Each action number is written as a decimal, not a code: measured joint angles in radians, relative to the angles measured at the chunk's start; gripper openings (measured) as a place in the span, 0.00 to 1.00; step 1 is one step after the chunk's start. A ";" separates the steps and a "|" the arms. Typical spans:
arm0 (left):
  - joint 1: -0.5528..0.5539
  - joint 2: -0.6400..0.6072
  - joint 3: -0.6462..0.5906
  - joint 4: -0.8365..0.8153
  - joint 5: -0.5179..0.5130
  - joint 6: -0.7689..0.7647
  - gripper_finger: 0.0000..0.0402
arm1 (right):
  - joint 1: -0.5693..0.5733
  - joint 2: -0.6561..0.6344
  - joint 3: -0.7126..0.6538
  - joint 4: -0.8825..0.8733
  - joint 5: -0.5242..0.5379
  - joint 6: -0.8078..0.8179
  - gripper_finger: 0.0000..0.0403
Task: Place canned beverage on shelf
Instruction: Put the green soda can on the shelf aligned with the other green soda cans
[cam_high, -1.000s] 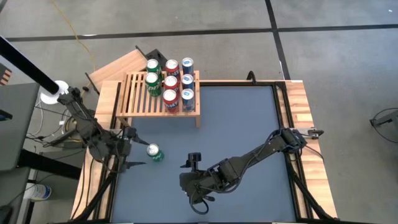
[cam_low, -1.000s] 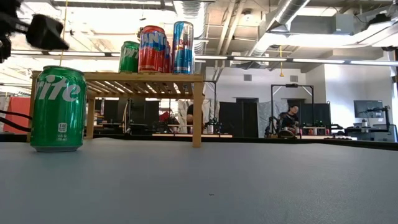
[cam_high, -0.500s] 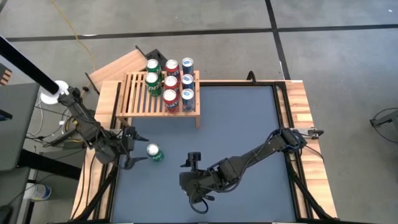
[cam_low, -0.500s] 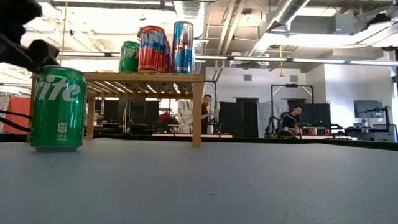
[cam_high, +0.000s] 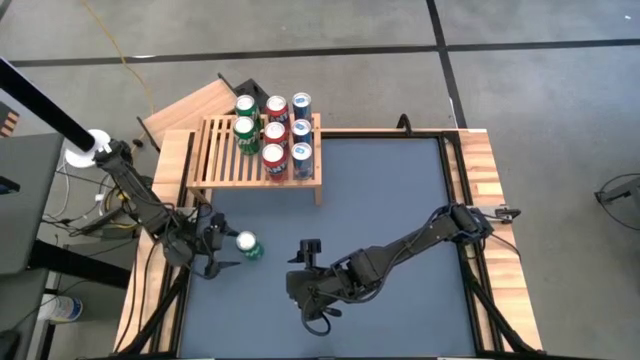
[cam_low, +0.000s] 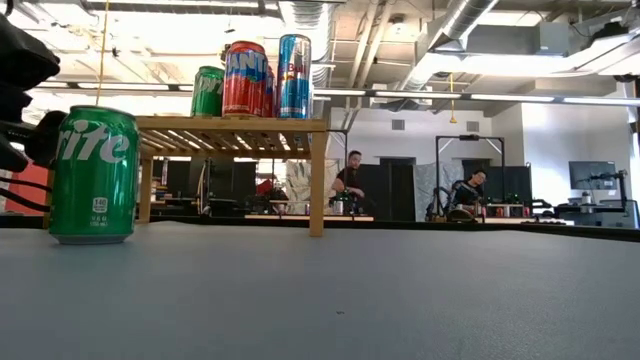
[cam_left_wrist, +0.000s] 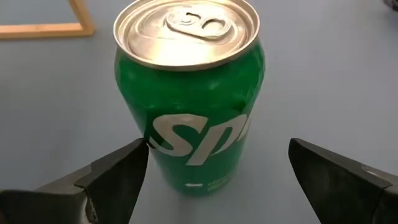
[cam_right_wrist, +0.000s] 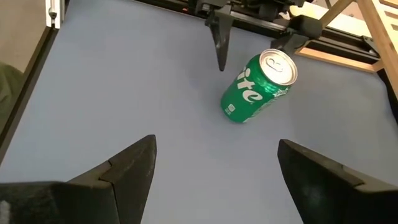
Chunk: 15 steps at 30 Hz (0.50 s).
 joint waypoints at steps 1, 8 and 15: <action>0.000 0.000 -0.009 0.020 0.000 0.009 0.93 | 0.000 0.000 0.000 0.000 0.000 0.000 0.82; 0.050 0.005 -0.036 0.117 -0.019 0.101 0.93 | -0.001 0.000 0.000 0.015 0.000 -0.002 0.82; 0.124 0.007 -0.052 0.241 0.062 0.187 0.93 | 0.000 0.000 0.000 0.036 -0.001 -0.004 0.82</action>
